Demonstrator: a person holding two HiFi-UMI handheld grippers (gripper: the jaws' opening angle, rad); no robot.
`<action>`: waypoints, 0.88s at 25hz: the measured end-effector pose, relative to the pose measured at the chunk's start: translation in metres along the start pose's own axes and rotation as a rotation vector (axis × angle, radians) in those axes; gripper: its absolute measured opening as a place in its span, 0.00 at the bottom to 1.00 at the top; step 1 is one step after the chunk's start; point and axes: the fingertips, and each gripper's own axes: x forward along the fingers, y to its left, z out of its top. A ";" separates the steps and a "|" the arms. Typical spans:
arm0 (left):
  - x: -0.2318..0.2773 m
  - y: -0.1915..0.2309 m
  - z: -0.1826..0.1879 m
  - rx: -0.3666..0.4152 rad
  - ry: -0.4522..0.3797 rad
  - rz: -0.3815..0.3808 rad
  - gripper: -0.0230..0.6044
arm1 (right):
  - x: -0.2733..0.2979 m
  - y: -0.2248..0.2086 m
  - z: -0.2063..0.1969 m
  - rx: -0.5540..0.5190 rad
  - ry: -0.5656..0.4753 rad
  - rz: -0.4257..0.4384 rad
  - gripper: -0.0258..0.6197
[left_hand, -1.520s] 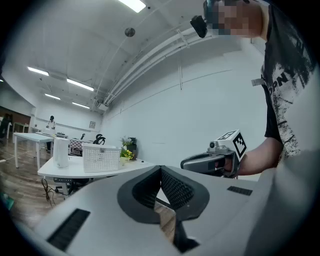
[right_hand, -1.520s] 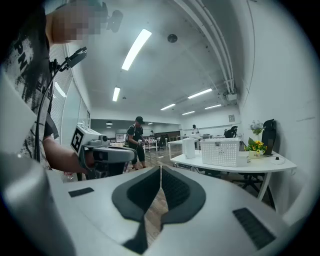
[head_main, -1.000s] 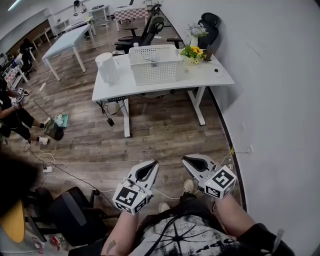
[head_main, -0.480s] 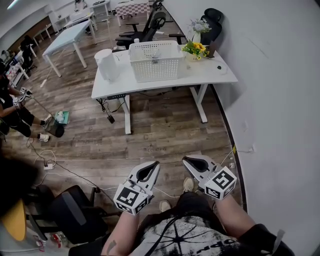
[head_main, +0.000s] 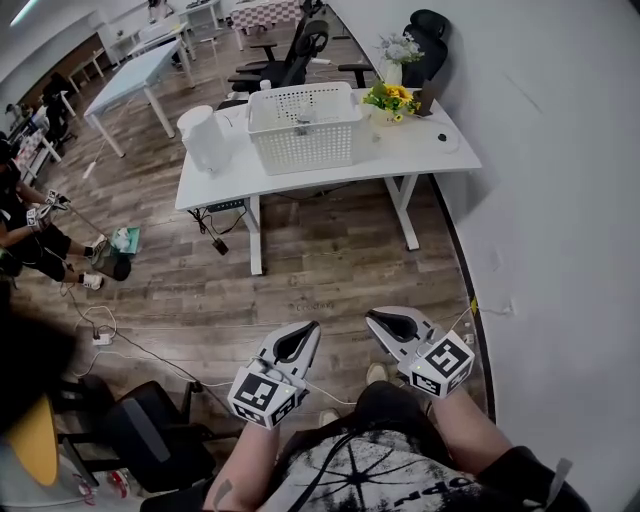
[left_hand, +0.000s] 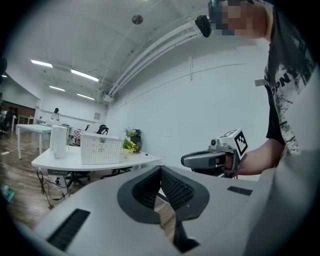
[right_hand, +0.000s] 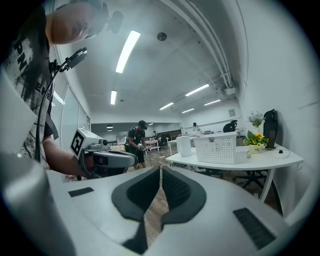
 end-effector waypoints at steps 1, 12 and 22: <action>0.008 0.002 0.002 0.002 0.001 0.004 0.05 | 0.001 -0.008 0.002 0.000 -0.004 0.006 0.09; 0.110 0.009 0.034 0.003 0.013 0.060 0.05 | -0.009 -0.113 0.027 -0.025 -0.013 0.080 0.09; 0.175 0.012 0.048 0.014 0.022 0.101 0.05 | -0.020 -0.177 0.029 -0.008 -0.044 0.119 0.09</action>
